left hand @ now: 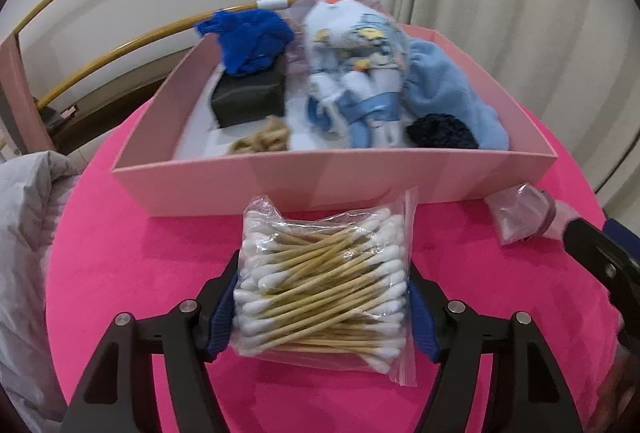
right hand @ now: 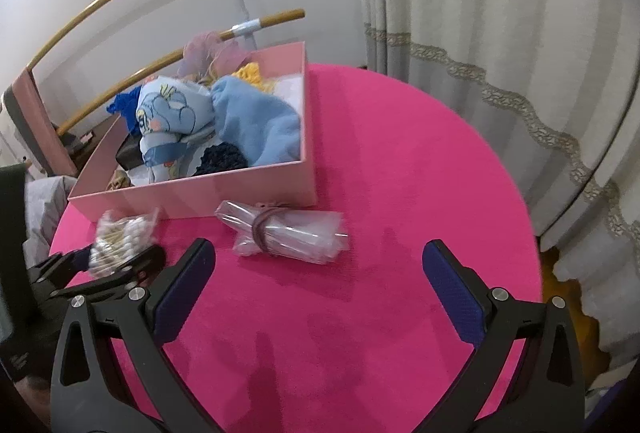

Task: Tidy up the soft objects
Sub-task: 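Close the left tool on the cotton swab bag while the right tool grips the clear tube, then lift the swab bag with the left tool while the right tool carries the tube over the box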

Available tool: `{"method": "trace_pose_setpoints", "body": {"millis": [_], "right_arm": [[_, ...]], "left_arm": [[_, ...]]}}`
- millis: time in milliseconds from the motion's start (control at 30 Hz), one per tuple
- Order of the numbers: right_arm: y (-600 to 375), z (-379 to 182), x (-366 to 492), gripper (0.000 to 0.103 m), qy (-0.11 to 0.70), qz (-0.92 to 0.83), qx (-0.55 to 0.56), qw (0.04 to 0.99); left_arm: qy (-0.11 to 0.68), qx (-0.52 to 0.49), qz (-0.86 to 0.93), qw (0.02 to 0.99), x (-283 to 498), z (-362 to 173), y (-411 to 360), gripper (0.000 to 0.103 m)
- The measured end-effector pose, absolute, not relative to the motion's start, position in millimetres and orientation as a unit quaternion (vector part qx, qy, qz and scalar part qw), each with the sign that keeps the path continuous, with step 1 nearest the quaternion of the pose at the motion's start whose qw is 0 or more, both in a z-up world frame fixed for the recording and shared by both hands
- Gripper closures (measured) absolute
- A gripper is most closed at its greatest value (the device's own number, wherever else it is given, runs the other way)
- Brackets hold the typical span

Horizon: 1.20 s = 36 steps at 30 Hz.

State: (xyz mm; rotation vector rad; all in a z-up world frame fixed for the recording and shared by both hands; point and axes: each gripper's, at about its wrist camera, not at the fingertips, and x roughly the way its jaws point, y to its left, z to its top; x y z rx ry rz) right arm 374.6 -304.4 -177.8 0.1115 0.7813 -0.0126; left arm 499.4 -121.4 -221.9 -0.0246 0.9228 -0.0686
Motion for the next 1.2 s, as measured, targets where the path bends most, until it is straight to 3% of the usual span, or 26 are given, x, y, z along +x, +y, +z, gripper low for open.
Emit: {"method": "trace_pose_setpoints", "body": {"millis": [400, 433, 467, 500, 1200], "right_arm": [[-287.6, -199.3, 412.1, 0.0, 0.41, -0.02, 0.039, 0.911], [-286.4, -201.7, 415.4, 0.003, 0.413, -0.02, 0.039, 0.909], [-285.4, -203.1, 417.6, 0.019, 0.415, -0.018, 0.039, 0.909], [-281.8, -204.1, 418.8, 0.024, 0.413, -0.026, 0.026, 0.91], [-253.7, -157.7, 357.9, 0.03, 0.37, 0.041, 0.022, 0.928]], "left_arm": [[0.419, -0.028, -0.02, 0.908, 475.3, -215.1, -107.8, 0.036], [0.418, -0.032, -0.021, 0.908, 476.1, -214.9, -106.1, 0.036], [0.418, -0.033, -0.022, 0.908, 476.1, -214.8, -105.6, 0.036], [0.417, -0.034, -0.024, 0.908, 475.6, -214.5, -105.1, 0.036], [0.409, -0.061, -0.031, 0.91, 451.4, -191.9, -73.3, 0.037]]}}
